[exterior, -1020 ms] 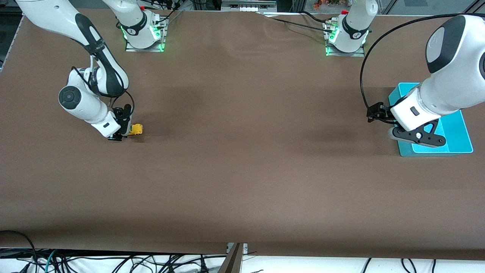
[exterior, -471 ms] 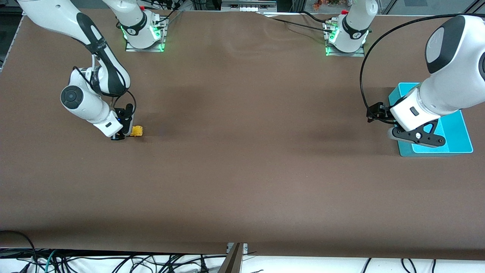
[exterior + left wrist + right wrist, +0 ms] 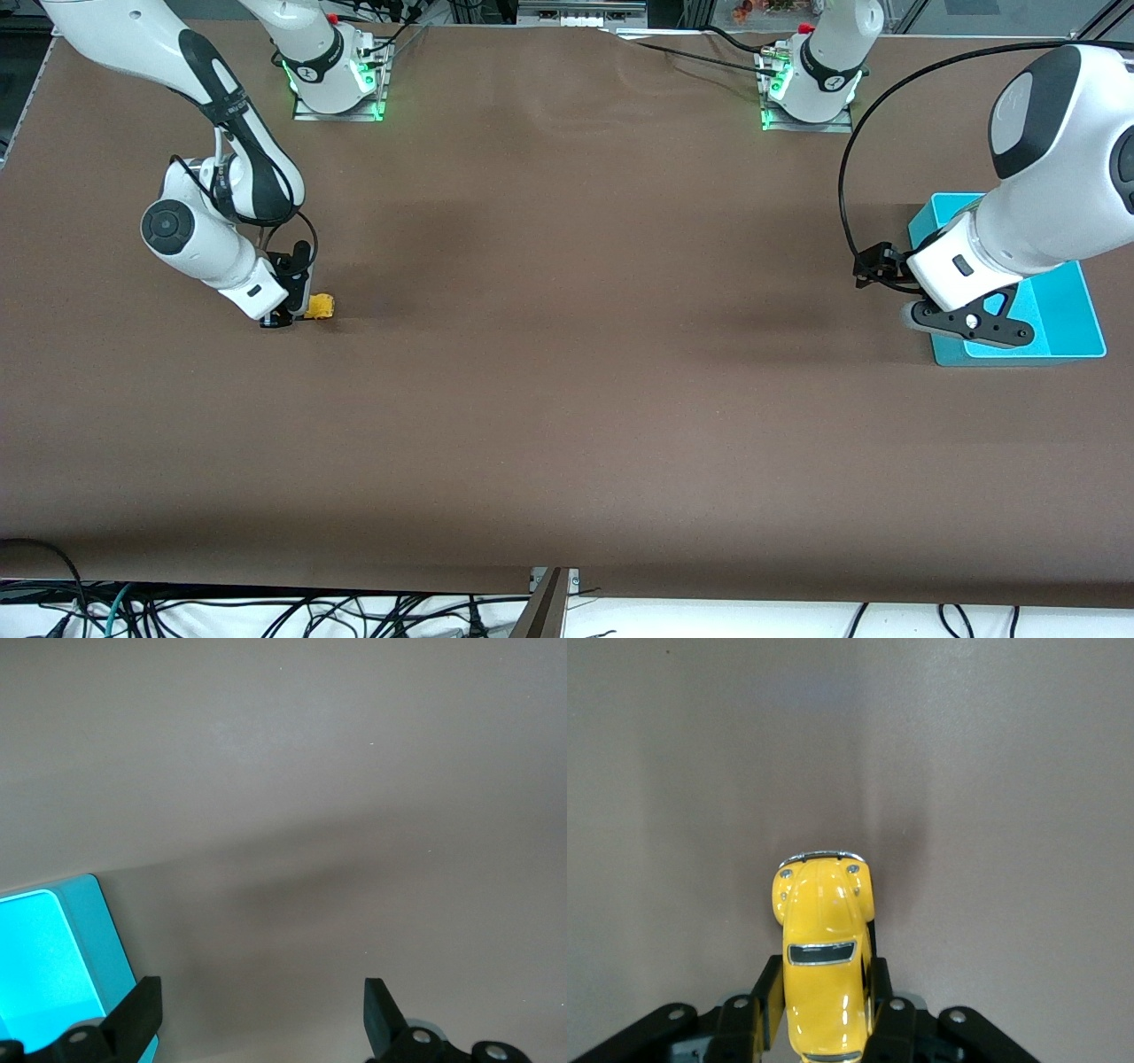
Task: Wind and store yellow beetle car
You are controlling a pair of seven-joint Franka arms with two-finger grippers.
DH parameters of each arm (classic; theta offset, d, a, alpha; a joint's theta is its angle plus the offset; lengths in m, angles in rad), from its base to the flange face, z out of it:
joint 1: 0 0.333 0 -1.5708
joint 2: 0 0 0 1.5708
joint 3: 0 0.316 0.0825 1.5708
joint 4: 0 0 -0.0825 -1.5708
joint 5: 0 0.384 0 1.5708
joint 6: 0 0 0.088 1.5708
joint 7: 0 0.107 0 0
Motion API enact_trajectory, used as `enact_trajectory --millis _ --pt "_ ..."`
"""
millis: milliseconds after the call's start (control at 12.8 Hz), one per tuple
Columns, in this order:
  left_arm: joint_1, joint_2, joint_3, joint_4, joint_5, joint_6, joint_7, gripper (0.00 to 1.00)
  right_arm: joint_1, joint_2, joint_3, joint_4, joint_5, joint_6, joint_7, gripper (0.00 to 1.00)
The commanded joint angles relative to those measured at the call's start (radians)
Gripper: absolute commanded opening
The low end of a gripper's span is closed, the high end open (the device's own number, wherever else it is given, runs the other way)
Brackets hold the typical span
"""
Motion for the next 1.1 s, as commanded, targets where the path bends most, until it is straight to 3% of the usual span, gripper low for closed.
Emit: enact_trajectory --millis 0,627,1020 --pt "-0.004 0.009 -0.005 0.024 0.016 -0.007 0.006 1.0 -0.045 0.013 0.015 -0.016 -0.004 0.019 -0.05 0.24" --pt "-0.003 0.009 -0.006 0.024 0.015 -0.007 0.008 1.0 -0.164 0.056 0.016 -0.005 0.002 0.02 -0.177 0.24" --pt "-0.001 0.009 -0.005 0.024 0.015 -0.007 0.006 1.0 -0.315 0.125 0.053 0.036 0.005 0.02 -0.328 0.24"
